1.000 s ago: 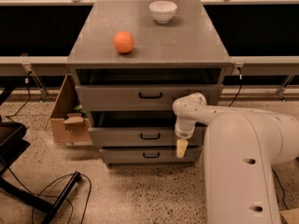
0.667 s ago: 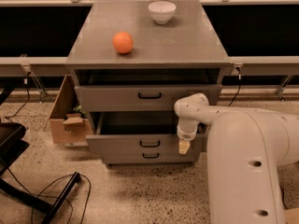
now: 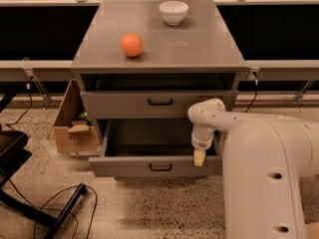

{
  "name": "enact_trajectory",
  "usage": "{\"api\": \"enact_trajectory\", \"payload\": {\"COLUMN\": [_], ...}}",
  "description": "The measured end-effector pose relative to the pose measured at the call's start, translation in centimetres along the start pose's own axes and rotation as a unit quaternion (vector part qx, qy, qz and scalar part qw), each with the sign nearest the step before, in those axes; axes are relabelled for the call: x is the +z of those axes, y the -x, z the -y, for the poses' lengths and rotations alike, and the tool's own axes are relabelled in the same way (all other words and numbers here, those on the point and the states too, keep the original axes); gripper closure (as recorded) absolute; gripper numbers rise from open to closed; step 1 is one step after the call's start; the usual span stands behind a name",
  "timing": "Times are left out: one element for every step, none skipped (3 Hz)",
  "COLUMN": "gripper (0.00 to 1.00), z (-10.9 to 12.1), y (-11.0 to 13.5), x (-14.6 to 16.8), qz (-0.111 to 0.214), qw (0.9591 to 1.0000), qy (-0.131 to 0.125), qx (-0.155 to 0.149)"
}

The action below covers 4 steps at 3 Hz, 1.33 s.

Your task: Open middle drawer

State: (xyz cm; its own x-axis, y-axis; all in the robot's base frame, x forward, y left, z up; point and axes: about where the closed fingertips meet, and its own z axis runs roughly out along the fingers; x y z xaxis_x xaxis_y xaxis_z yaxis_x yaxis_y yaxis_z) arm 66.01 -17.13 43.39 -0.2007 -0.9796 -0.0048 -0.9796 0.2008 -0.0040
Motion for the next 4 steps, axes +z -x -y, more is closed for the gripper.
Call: {"api": "enact_trajectory", "payload": {"gripper": [1.0, 1.0, 1.0, 1.0], "z": [-2.6, -4.9, -5.2, -6.8], "y": [-1.4, -2.9, -2.9, -3.4], "x": [0.0, -0.8, -0.9, -1.1], "qz": [-0.006, -0.006, -0.006, -0.008], "qw": [1.0, 0.9999, 0.9999, 0.9998], "qy": [0.006, -0.003, -0.004, -0.011], "qx": [0.002, 0.01, 0.01, 0.013]}}
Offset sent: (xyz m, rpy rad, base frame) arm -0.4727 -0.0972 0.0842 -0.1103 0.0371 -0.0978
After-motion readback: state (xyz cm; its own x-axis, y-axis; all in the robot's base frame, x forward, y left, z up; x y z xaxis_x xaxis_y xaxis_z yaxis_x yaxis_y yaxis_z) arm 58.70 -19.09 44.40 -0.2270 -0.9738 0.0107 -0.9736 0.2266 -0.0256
